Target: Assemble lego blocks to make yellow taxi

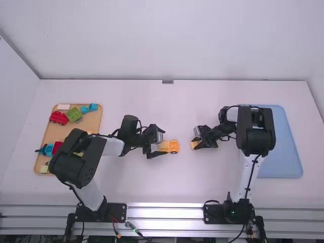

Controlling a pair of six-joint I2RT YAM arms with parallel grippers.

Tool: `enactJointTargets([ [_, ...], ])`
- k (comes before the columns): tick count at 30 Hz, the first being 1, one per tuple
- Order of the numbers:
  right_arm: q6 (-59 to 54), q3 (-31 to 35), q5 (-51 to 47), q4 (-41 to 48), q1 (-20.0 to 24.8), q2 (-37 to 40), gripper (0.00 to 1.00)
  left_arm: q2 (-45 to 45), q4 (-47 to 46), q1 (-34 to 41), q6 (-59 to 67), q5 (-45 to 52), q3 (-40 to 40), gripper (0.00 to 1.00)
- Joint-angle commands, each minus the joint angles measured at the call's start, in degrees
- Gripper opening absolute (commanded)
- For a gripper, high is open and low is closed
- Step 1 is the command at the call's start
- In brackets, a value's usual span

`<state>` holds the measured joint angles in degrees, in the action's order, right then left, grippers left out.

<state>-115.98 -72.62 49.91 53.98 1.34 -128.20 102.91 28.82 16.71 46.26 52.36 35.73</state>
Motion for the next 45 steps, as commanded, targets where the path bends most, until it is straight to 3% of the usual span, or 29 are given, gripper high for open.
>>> enactJointTargets([
  [1,5.2,0.5,2.6,0.3,-0.4,2.8,0.17,2.1,0.6,0.1,0.0,0.7,0.8,0.99],
  [7,13.8,0.7,2.8,-0.9,-3.1,9.4,0.17,3.4,1.5,0.1,-0.4,0.7,0.6,0.99],
  [12,24.3,2.5,1.5,-8.2,-6.7,13.4,0.07,3.4,1.1,0.0,1.6,-0.1,0.7,0.99],
  [19,38.3,10.8,-0.7,-22.1,-11.4,20.2,0.06,3.7,0.2,0.3,3.3,-0.3,0.8,0.99],
  [24,49.7,19.9,-3.9,-34.0,-15.1,27.2,0.11,7.4,0.8,0.5,3.3,1.4,2.7,0.99],
  [32,56.2,26.6,-3.3,-43.9,-19.3,30.6,0.16,11.1,0.2,0.3,4.6,2.9,5.6,0.99],
  [45,56.4,27.5,-3.3,-45.8,-19.7,29.9,0.16,11.9,0.6,1.1,4.6,4.2,5.2,0.98],
])
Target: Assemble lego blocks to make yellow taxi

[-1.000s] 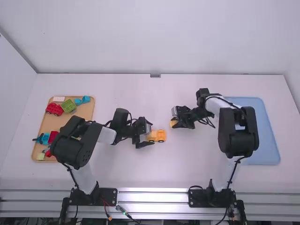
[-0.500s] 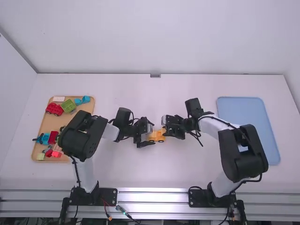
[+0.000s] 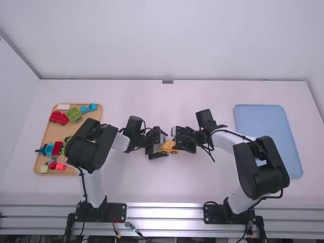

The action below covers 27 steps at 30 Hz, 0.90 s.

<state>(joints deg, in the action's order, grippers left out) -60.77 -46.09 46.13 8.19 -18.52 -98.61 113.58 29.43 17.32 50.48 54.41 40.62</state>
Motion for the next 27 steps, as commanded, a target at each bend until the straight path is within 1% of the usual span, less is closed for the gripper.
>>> enactJointTargets([
  [1,2.4,1.6,0.5,-1.5,0.1,0.0,0.16,1.2,-0.1,0.3,0.4,1.9,0.2,0.97],
  [5,2.4,2.8,0.5,-3.7,-0.3,-0.4,0.16,1.2,-0.4,1.1,0.4,1.5,0.2,0.95],
  [14,2.5,3.0,0.5,-3.6,0.3,-0.4,0.15,1.2,-0.9,1.0,0.4,0.7,0.2,0.89],
  [17,2.4,3.0,0.5,-3.5,0.3,-0.4,0.15,1.2,-0.4,0.0,0.6,3.7,0.2,0.88],
  [21,2.5,3.0,0.5,-3.4,0.1,-0.4,0.15,1.2,-0.5,-0.7,0.4,4.9,0.2,0.90],
  [22,2.5,3.0,0.5,-3.5,0.1,-0.4,0.15,1.4,-0.4,-0.8,0.4,5.1,0.2,0.97],
  [23,2.5,3.0,0.5,-3.5,0.2,-0.4,0.15,1.6,-0.2,-0.8,0.4,5.2,0.2,1.00],
  [27,2.5,3.0,0.5,-3.5,0.3,-0.4,0.15,4.2,1.6,-0.4,0.2,6.0,0.2,0.99],
])
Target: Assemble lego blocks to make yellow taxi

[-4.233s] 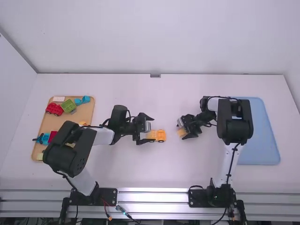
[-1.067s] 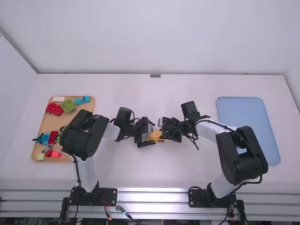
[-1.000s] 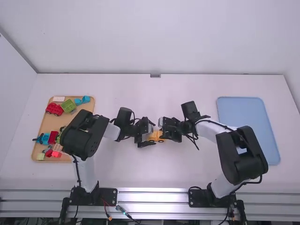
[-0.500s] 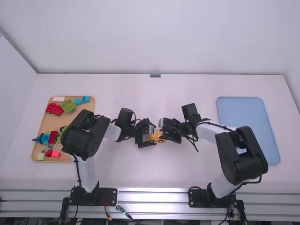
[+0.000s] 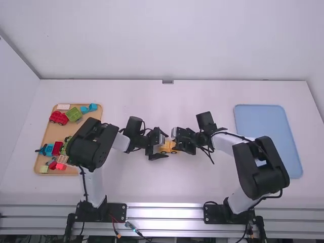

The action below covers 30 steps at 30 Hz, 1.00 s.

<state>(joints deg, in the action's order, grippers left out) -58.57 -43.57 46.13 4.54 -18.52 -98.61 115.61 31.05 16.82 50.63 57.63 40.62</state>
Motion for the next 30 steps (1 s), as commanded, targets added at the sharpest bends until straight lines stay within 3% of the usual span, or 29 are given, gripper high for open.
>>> enactJointTargets([
  [1,0.3,0.5,0.5,0.3,0.3,-0.4,0.14,3.0,0.7,0.1,0.2,3.3,0.3,0.99],
  [8,0.2,0.5,0.5,0.4,0.2,-0.4,0.14,4.4,0.5,-0.1,-0.2,4.8,1.7,1.00],
  [10,0.3,0.5,0.5,0.4,0.2,-0.4,0.14,4.4,0.5,0.1,0.4,4.4,1.8,0.90],
  [11,0.3,0.5,0.4,0.4,0.2,-0.4,0.14,4.4,0.5,-0.1,0.4,4.5,1.8,0.78],
  [16,0.1,1.3,0.1,-1.0,0.2,-0.4,0.14,4.4,1.0,-0.2,0.4,4.3,1.7,0.63],
  [22,1.9,3.9,0.1,-6.3,0.2,-0.4,0.15,4.4,0.9,-0.3,0.4,4.0,1.7,0.56],
  [26,3.1,5.5,0.1,-9.5,0.1,-0.4,0.17,4.4,0.9,0.2,0.5,2.2,1.7,0.47],
  [30,3.1,5.7,-0.2,-9.2,0.1,-0.4,0.09,4.4,-1.2,0.2,5.8,3.4,1.6,0.44],
])
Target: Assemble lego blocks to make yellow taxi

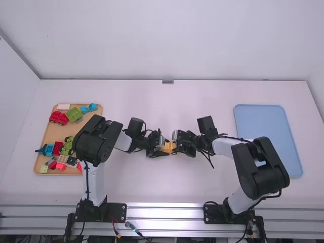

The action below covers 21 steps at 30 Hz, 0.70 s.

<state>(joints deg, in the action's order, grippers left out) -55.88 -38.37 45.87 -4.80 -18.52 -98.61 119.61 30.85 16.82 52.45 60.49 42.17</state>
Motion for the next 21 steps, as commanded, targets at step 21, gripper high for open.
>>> enactJointTargets([
  [21,-2.6,0.5,-2.3,1.4,-2.6,-1.4,0.01,0.4,-4.9,0.5,6.6,0.3,0.2,0.38],
])
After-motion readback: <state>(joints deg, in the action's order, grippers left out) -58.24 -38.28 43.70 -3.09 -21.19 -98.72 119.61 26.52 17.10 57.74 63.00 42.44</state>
